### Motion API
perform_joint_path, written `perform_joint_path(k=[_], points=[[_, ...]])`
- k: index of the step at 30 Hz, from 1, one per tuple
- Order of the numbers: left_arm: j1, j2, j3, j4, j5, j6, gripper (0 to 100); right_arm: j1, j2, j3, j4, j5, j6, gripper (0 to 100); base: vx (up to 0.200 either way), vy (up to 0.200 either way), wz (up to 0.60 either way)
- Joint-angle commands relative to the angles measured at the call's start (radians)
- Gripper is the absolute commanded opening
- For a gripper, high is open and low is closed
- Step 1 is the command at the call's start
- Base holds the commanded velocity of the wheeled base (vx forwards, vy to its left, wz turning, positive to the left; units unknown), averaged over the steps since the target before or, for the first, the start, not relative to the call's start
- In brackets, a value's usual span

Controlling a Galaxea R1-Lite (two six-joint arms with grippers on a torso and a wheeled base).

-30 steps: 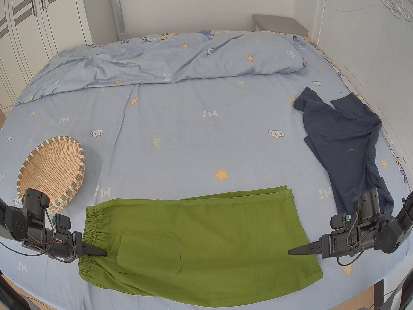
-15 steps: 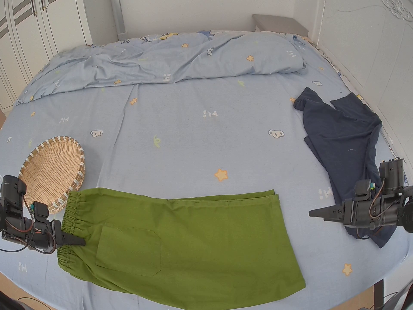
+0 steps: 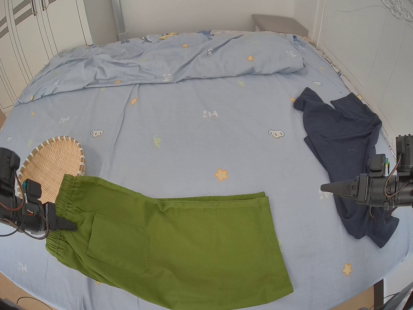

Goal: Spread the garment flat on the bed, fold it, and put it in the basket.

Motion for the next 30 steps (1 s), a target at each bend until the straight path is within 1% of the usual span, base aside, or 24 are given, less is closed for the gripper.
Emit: perform_joint_path(k=[1,2,3,4,7,8,9,11,14,15,16,17,18,19,23,24,26,27,28,30], points=[[-0.174,-0.060,-0.193,0.159,0.056,-0.072,0,-0.002,-0.038,-0.007,0.006,-0.001,-0.005,100,0.000,0.000,0.00],[-0.289,-0.076,-0.276,0.236,0.085,-0.131,0,-0.020,-0.055,-0.024,0.031,-0.001,-0.007,100,0.000,0.000,0.00],[-0.309,-0.077,-0.283,0.242,0.089,-0.139,0,-0.021,-0.058,-0.026,0.035,-0.001,-0.007,100,0.000,0.000,0.00],[-0.378,-0.079,-0.303,0.253,0.117,-0.167,0,-0.023,-0.064,-0.035,0.052,-0.001,-0.011,100,0.000,0.000,0.00],[-0.507,-0.076,-0.311,0.240,0.198,-0.231,0,-0.023,-0.072,-0.043,0.071,-0.001,-0.023,100,0.000,0.000,0.00],[-0.507,-0.076,-0.311,0.240,0.198,-0.231,0,-0.023,-0.072,-0.043,0.071,-0.001,-0.023,100,0.000,0.000,0.00],[-0.604,-0.068,-0.314,0.231,0.266,-0.265,0,-0.023,-0.075,-0.044,0.075,-0.001,-0.025,100,0.000,0.000,0.00],[-0.670,-0.036,-0.314,0.207,0.319,-0.283,0,-0.023,-0.075,-0.044,0.075,-0.001,-0.025,100,0.000,0.000,0.00],[-0.745,0.004,-0.322,0.151,0.353,-0.299,0,-0.023,-0.075,-0.044,0.075,-0.001,-0.025,100,0.000,0.000,0.00],[-0.749,0.006,-0.323,0.148,0.355,-0.300,0,-0.023,-0.075,-0.043,0.075,-0.001,-0.025,100,0.000,0.000,0.00],[-0.803,0.030,-0.340,0.124,0.359,-0.320,0,-0.023,-0.074,-0.044,0.075,-0.001,-0.025,100,0.000,0.000,0.00],[-0.811,0.036,-0.343,0.122,0.359,-0.323,0,-0.023,-0.074,-0.044,0.075,-0.001,-0.025,100,0.000,0.000,0.00],[-0.852,0.070,-0.371,0.121,0.361,-0.345,0,-0.025,-0.074,-0.044,0.075,-0.001,-0.025,100,0.000,0.000,0.00],[-0.875,0.092,-0.386,0.119,0.362,-0.360,0,-0.025,-0.074,-0.044,0.075,-0.001,-0.025,100,0.000,0.000,0.00],[-0.952,0.158,-0.427,0.118,0.373,-0.406,0,-0.028,-0.074,-0.044,0.075,-0.001,-0.025,100,0.000,0.000,0.00],[-0.958,0.162,-0.429,0.118,0.375,-0.409,0,-0.028,-0.074,-0.044,0.075,-0.001,-0.025,100,0.000,0.000,0.00],[-1.007,0.204,-0.429,0.099,0.408,-0.437,0,-0.032,-0.074,-0.044,0.075,-0.001,-0.025,100,0.000,0.000,0.00],[-1.012,0.208,-0.431,0.095,0.415,-0.441,0,-0.032,-0.072,-0.044,0.075,-0.001,-0.025,100,0.000,0.000,0.00],[-1.027,0.236,-0.429,0.055,0.447,-0.470,0,-0.031,-0.071,-0.044,0.075,-0.001,-0.025,100,0.000,0.000,0.00],[-1.046,0.267,-0.427,-0.002,0.473,-0.503,0,-0.029,-0.069,-0.043,0.075,-0.001,-0.027,100,0.000,0.000,0.00]])
